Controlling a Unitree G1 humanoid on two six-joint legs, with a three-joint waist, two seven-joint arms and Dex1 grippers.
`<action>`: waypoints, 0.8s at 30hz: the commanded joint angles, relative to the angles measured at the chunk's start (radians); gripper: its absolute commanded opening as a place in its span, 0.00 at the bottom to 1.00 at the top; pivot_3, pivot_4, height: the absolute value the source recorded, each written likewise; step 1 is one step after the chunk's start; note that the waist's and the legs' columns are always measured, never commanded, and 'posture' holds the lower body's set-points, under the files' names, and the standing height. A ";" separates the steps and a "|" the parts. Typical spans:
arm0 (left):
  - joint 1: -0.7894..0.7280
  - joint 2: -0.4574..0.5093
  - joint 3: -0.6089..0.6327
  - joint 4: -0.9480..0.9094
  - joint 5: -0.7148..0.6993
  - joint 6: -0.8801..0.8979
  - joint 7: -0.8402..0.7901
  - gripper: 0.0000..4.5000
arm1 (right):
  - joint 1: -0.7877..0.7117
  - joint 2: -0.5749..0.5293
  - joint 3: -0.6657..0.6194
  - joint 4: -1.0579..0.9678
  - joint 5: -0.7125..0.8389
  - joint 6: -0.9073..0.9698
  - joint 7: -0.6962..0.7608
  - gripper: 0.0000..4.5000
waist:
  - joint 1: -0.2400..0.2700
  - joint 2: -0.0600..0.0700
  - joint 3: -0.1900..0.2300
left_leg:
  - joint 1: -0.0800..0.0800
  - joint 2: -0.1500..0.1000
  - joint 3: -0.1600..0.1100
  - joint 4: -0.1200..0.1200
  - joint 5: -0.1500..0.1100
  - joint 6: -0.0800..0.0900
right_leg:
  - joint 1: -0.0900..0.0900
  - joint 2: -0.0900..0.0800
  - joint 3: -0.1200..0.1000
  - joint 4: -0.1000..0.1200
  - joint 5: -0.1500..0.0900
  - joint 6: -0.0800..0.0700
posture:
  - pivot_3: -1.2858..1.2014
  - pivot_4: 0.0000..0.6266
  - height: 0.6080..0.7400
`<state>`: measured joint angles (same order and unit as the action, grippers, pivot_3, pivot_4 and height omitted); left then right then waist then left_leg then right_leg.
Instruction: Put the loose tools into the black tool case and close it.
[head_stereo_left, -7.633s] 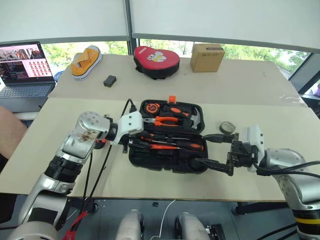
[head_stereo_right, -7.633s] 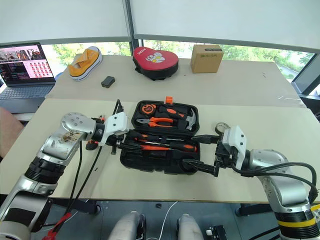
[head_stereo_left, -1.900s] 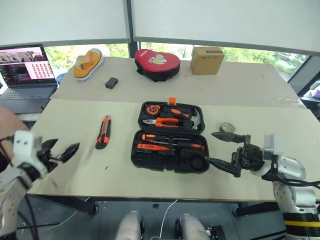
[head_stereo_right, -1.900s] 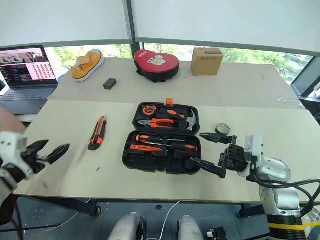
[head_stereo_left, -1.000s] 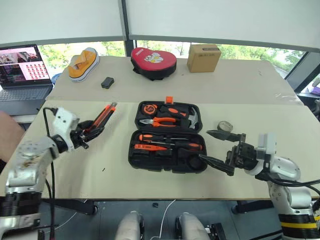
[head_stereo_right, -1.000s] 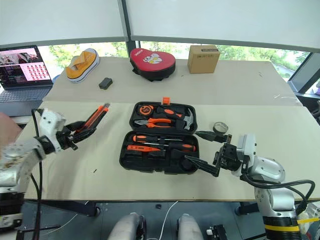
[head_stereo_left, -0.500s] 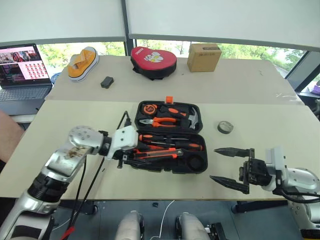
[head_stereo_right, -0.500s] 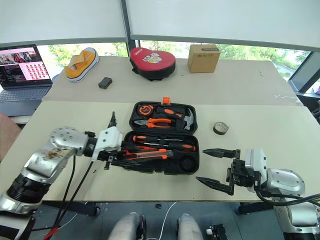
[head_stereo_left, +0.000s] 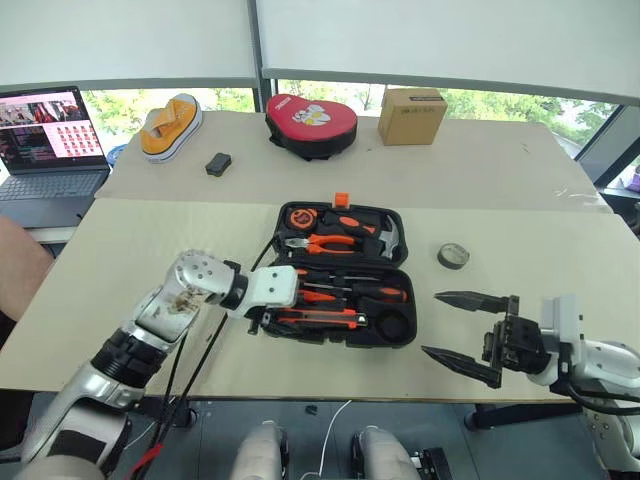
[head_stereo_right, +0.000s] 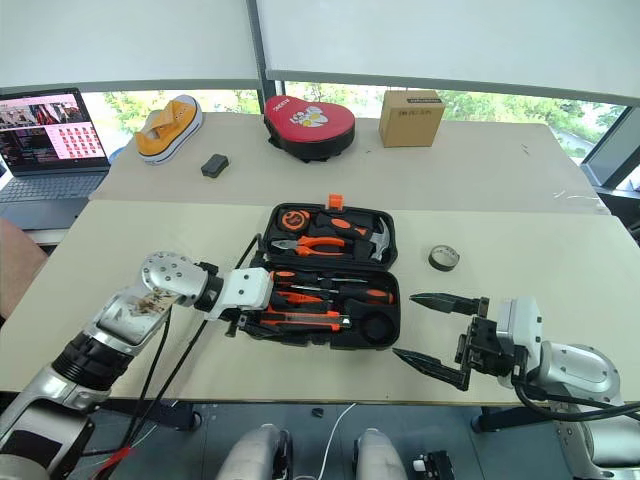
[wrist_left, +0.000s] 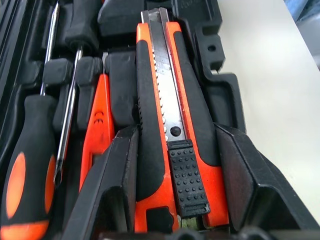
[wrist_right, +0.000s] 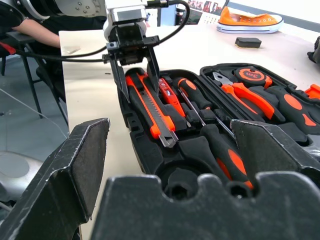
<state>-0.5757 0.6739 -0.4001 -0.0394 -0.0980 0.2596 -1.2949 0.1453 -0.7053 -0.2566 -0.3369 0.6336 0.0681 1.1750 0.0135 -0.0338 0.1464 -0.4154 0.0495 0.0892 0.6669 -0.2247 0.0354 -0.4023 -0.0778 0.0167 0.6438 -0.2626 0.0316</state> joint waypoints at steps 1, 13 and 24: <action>0.006 -0.022 0.004 -0.008 -0.028 0.004 -0.017 0.62 | 0.004 0.001 -0.024 -0.030 0.024 0.007 -0.011 1.00 | -0.001 0.000 0.000 | 0.000 0.000 0.000 0.000 0.000 0.000 | 0.000 0.000 0.000 0.000 0.000 0.000 | 0.52 0.24 1.00; -0.015 -0.035 0.169 0.100 -0.149 -0.170 -0.053 0.87 | -0.010 0.008 -0.016 -0.014 0.026 0.020 -0.022 1.00 | 0.000 0.000 0.000 | 0.000 0.000 -0.001 0.001 0.000 0.000 | -0.001 0.000 0.000 0.001 0.000 0.000 | 0.52 0.24 1.00; 0.045 -0.155 0.097 0.116 -0.116 -0.244 -0.038 0.00 | -0.023 0.040 0.002 -0.007 0.008 0.008 -0.044 1.00 | 0.000 0.000 0.000 | -0.001 0.000 -0.001 0.002 0.000 0.000 | 0.000 0.000 0.000 0.002 0.000 0.000 | 0.52 0.24 1.00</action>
<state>-0.5335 0.5237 -0.2884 0.0827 -0.2347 0.0505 -1.3445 0.1323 -0.6716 -0.2437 -0.3313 0.6379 0.0903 1.1380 0.0130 -0.0337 0.1464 -0.4161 0.0496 0.0886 0.6694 -0.2248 0.0355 -0.4024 -0.0777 0.0163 0.6456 -0.2625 0.0317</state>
